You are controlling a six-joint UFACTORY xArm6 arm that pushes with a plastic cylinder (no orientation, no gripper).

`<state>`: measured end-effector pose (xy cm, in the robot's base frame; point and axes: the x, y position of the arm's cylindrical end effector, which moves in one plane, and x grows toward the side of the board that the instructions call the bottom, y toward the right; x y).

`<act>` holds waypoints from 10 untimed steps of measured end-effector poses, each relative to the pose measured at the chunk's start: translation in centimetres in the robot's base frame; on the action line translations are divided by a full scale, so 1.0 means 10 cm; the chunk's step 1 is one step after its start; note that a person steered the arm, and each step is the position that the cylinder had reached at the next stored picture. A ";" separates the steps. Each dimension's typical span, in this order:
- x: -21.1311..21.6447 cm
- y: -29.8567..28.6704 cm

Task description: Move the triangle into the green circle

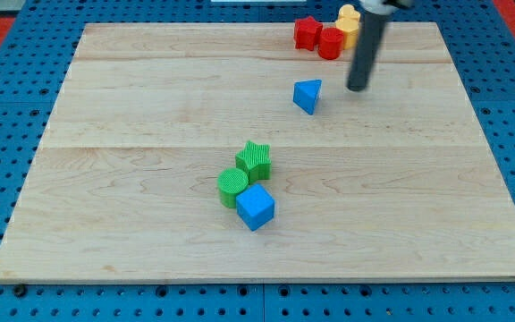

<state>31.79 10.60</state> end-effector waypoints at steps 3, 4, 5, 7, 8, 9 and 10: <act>1.36 -0.87; 1.11 -1.08; 0.96 -1.55; 1.25 -2.42; 1.44 -2.10; 0.69 -2.24; 1.05 -1.98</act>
<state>42.26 -9.24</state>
